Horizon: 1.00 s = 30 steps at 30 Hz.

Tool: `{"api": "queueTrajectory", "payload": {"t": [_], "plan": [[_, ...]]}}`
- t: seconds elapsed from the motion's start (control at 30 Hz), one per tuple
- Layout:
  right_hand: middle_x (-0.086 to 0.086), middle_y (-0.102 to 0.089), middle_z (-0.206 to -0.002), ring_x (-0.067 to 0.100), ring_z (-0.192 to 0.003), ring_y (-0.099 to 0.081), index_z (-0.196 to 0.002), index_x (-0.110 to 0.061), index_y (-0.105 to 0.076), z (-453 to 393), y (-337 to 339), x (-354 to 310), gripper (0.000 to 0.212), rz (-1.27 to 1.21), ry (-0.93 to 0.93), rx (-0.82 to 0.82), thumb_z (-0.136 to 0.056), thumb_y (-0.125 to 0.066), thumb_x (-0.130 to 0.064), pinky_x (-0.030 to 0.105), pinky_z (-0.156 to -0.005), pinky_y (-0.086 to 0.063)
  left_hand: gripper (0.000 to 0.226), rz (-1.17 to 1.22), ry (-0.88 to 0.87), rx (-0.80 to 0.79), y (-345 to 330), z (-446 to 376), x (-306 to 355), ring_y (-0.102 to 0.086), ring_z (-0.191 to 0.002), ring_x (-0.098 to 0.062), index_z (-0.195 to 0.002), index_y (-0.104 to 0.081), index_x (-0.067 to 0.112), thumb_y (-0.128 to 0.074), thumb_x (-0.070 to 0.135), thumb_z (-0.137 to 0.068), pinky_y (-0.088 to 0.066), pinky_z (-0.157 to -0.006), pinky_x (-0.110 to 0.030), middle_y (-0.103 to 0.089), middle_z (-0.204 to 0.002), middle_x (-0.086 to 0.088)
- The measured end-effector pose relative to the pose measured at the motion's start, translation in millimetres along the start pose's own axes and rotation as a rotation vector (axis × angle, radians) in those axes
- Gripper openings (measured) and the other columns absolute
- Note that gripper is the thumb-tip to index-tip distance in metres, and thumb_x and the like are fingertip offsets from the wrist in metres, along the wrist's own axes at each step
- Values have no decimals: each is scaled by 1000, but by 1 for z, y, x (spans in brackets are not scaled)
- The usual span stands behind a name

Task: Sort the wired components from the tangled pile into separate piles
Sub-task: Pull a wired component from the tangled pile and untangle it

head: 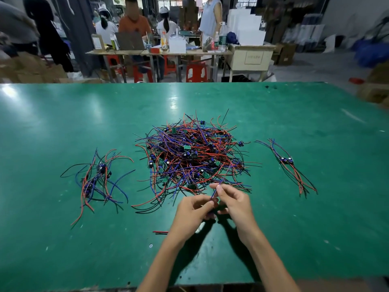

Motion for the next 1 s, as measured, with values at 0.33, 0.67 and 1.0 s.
{"api": "queueTrajectory", "payload": {"t": [0.33, 0.67, 1.0], "plan": [[7, -74, -78, 16, -58, -67, -101, -18, -78, -1, 2, 9, 17, -62, 48, 67, -102, -61, -19, 27, -50, -57, 23, 225, 36, 133, 5, 4, -7, -65, -57, -17, -89, -81, 13, -60, 6, -98, -55, -50, -26, -76, -81, -13], [-3, -70, -73, 10, -57, -62, -104, -21, -79, -3, -8, 12, 19, -46, 40, 7, -103, -60, -23, 28, -51, -56, 20, 223, 6, 112, 5, 4, -6, -67, -61, -15, -95, -79, 9, -60, 6, -98, -54, -55, -21, -75, -80, -11], [-3, -72, -74, 9, -60, -56, -94, -19, -78, 0, -18, 17, 26, 124, 94, -62, -105, -54, -16, 20, -53, -44, 25, 71, -58, 52, 0, 4, -6, -62, -59, -13, -88, -80, 14, -58, 10, -100, -50, -55, -20, -70, -66, -3]]}}
Point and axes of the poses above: each hand's wrist, its own z-axis away from the middle knuckle, its own y-axis out of the back of the hand, x = y × z, the point moved 9 cm from there along -z, towards the middle knuckle
